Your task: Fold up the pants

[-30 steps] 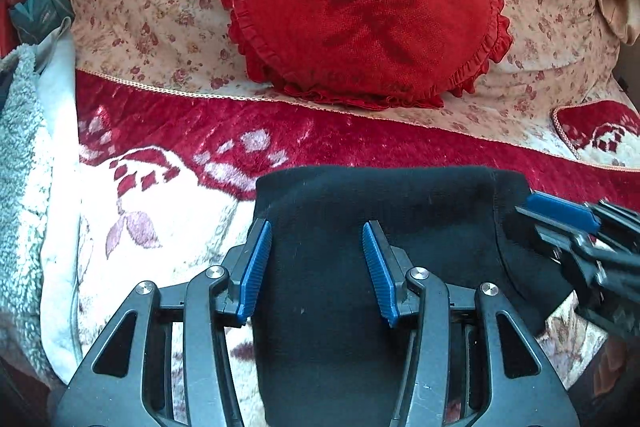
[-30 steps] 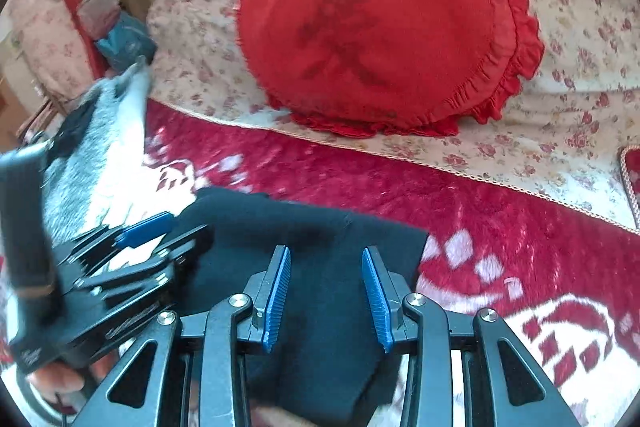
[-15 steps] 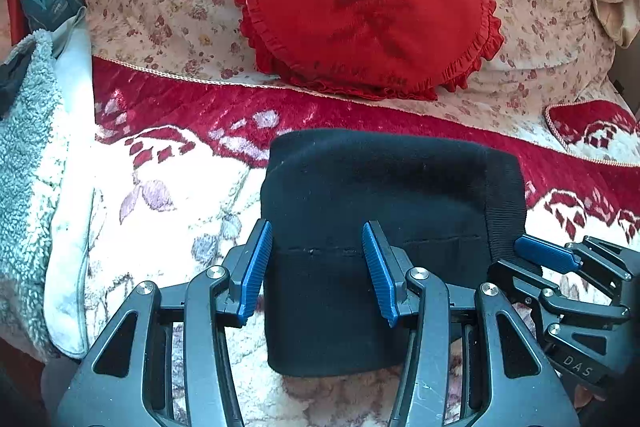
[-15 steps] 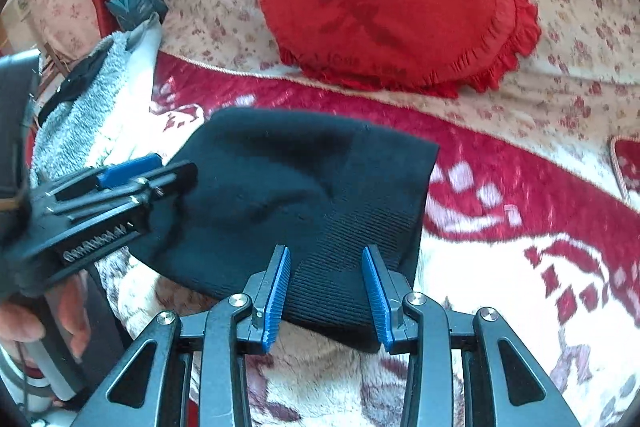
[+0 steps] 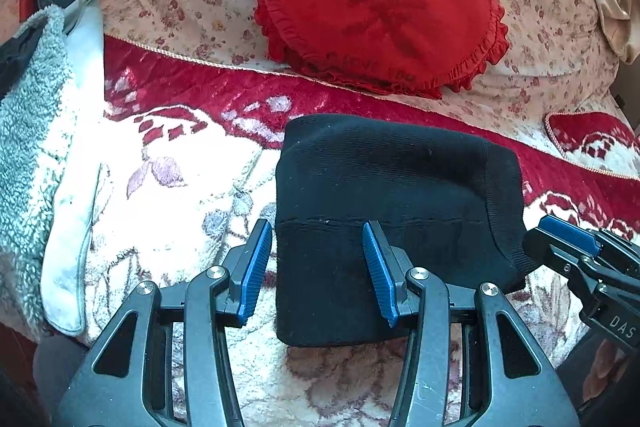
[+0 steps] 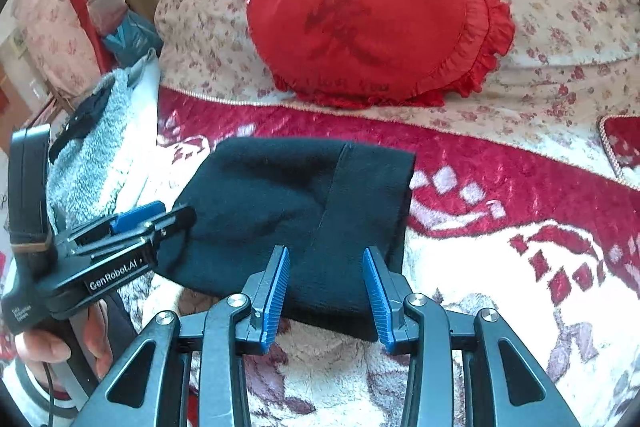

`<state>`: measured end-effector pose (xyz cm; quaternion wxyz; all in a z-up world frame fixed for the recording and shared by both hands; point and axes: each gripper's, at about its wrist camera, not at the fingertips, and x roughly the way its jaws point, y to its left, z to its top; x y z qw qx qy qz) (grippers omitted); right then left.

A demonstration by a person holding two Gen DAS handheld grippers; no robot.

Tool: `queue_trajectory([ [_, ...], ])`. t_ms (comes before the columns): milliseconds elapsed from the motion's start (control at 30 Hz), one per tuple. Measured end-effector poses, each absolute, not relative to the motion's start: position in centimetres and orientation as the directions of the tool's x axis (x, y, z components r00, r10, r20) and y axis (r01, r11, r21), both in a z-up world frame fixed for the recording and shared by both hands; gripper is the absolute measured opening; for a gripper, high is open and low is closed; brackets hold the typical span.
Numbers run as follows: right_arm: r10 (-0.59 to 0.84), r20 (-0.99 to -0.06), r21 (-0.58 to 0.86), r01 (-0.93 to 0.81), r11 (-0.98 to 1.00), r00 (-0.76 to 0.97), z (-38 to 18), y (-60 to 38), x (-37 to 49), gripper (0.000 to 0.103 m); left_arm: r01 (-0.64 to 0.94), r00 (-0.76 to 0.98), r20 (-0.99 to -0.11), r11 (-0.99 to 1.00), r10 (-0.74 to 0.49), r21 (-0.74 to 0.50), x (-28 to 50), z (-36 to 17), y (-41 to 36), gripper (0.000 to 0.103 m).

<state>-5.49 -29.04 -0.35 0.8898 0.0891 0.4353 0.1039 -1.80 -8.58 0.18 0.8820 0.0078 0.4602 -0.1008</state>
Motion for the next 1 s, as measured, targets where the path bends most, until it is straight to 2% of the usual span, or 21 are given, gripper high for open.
queue_trajectory([
  [200,0.220,-0.812,0.183,-0.123,0.975,0.540,-2.4,-27.9,-4.9,0.037,0.182,0.536,-0.825,0.979,-0.180,-0.095,-2.0,-0.3,-8.3,0.048],
  [300,0.221,-0.804,0.180,-0.128,0.975,0.552,-2.6,-28.1,-5.4,0.037,0.172,0.532,-0.822,0.977,-0.201,-0.127,-2.1,-0.4,-7.3,0.048],
  [367,0.242,-0.794,0.212,-0.119,0.970,0.558,-2.1,-28.8,-5.5,0.038,0.164,0.531,-0.818,0.974,-0.222,-0.158,-2.0,-0.2,-6.7,0.048],
  [433,0.260,-0.771,0.256,-0.091,0.962,0.582,-1.6,-30.0,-5.5,0.045,0.152,0.532,-0.812,0.971,-0.239,-0.186,-1.7,0.0,-6.0,0.050],
  [467,0.268,-0.764,0.276,-0.078,0.958,0.587,-1.6,-30.7,-5.4,0.050,0.148,0.529,-0.812,0.969,-0.247,-0.198,-1.5,0.0,-5.8,0.053],
  [500,0.275,-0.762,0.291,-0.069,0.954,0.587,-1.6,-31.0,-5.2,0.051,0.146,0.527,-0.812,0.967,-0.253,-0.207,-1.4,0.0,-5.7,0.062],
  [533,0.283,-0.764,0.306,-0.059,0.950,0.580,-1.9,-31.4,-4.9,0.051,0.140,0.526,-0.806,0.962,-0.272,-0.234,-1.1,-0.1,-5.4,0.067],
  [633,0.324,-0.770,0.372,-0.025,0.928,0.550,-3.3,-32.3,-4.0,0.052,0.129,0.514,-0.802,0.952,-0.303,-0.277,-0.4,-0.4,-5.1,0.067],
  [767,0.410,-0.729,0.498,0.013,0.867,0.548,-4.9,-33.6,-3.3,0.055,0.123,0.484,-0.818,0.950,-0.311,-0.288,0.6,-1.4,-5.1,0.067],
  [1000,0.484,-0.688,0.585,0.019,0.811,0.541,-6.4,-34.0,-2.1,0.060,0.134,0.474,-0.814,0.941,-0.336,-0.310,1.7,-2.2,-5.4,0.069],
])
